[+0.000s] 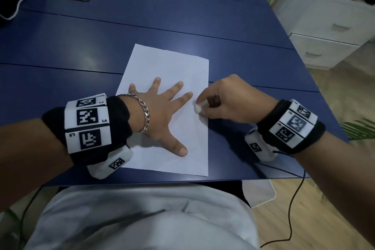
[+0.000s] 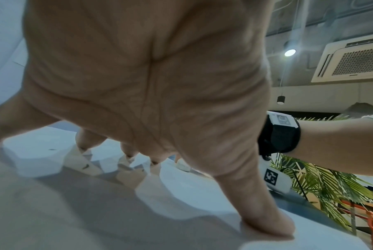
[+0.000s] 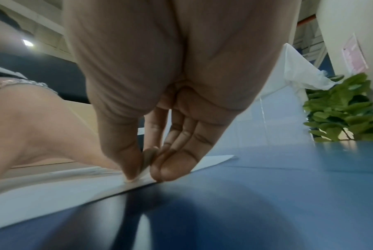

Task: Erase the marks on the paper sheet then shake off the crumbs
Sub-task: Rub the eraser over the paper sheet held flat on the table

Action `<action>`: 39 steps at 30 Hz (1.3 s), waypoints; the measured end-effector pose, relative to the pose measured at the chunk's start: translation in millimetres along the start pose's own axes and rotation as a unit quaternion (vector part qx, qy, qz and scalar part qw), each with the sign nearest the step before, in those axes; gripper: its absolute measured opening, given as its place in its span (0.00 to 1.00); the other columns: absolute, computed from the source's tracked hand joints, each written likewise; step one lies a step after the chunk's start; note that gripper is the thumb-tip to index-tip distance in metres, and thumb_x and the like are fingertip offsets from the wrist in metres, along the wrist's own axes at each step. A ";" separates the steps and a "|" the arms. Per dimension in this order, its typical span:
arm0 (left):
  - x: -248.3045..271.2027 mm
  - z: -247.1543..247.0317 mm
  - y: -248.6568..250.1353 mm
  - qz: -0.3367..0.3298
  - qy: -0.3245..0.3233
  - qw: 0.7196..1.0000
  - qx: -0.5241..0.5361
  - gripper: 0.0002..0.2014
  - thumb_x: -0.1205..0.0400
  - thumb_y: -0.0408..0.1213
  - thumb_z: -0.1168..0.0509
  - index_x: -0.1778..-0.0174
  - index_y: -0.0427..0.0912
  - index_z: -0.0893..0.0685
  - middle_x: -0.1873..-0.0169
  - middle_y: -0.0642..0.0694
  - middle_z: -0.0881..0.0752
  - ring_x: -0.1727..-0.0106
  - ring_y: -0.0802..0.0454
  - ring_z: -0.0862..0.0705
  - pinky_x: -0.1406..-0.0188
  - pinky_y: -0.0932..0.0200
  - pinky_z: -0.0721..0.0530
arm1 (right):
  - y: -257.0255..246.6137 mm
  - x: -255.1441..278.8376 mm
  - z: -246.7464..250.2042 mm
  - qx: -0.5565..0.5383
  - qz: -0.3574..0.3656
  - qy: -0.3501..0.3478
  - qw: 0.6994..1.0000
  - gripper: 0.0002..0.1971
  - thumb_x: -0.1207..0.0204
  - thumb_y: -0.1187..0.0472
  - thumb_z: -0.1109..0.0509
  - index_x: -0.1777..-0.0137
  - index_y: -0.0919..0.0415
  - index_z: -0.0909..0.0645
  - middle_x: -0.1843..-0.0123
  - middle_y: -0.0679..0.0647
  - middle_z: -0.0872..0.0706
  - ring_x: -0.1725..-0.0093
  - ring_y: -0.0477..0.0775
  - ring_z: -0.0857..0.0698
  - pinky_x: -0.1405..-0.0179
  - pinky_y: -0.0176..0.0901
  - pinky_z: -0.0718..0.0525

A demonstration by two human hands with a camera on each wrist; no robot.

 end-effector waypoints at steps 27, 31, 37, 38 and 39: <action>0.3 2.0 3.5 0.007 -0.008 1.000 -0.030 0.72 0.48 0.93 0.41 0.21 0.75 0.82 0.16 0.61 0.82 0.11 0.28 0.71 0.25 0.09 0.41 | -13.9 14.7 1.1 0.027 0.009 -0.037 0.999 0.12 0.23 0.50 0.23 0.41 0.47 0.07 0.60 0.42 0.08 0.63 0.41 0.13 0.57 0.45 0.11; -0.2 1.6 2.8 0.006 -0.010 1.000 -0.027 0.71 0.47 0.93 0.39 0.21 0.76 0.81 0.16 0.61 0.82 0.11 0.29 0.71 0.25 0.09 0.41 | -33.4 23.1 -11.7 0.033 0.038 -0.055 0.997 0.10 0.24 0.52 0.25 0.45 0.48 0.08 0.61 0.43 0.09 0.66 0.44 0.15 0.60 0.42 0.13; 0.2 2.2 3.3 0.006 -0.010 1.000 -0.028 0.71 0.48 0.93 0.40 0.21 0.76 0.82 0.16 0.62 0.83 0.11 0.29 0.71 0.25 0.08 0.42 | -16.2 14.2 0.6 0.027 -0.002 -0.030 0.999 0.11 0.24 0.52 0.24 0.44 0.48 0.07 0.63 0.42 0.10 0.66 0.42 0.15 0.61 0.43 0.13; 0.0 2.3 3.0 0.005 -0.010 1.000 -0.029 0.72 0.48 0.93 0.40 0.21 0.76 0.82 0.16 0.62 0.83 0.11 0.29 0.71 0.25 0.08 0.42 | -12.4 11.3 4.3 0.028 -0.008 -0.017 0.999 0.10 0.24 0.52 0.24 0.45 0.48 0.07 0.65 0.42 0.10 0.67 0.42 0.15 0.61 0.44 0.13; -0.1 2.6 2.8 0.005 -0.010 1.000 -0.029 0.72 0.49 0.93 0.40 0.21 0.76 0.82 0.16 0.62 0.83 0.11 0.29 0.71 0.25 0.08 0.42 | -13.1 10.0 5.1 0.032 -0.007 -0.011 0.999 0.09 0.24 0.52 0.25 0.46 0.48 0.07 0.66 0.43 0.11 0.67 0.44 0.15 0.61 0.46 0.13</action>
Point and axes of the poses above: each hand's wrist, its own x-axis away from the middle knuckle, its own z-axis out of the back of the hand, y = z × x, the point moved 6 cm from there along -x, towards the middle knuckle
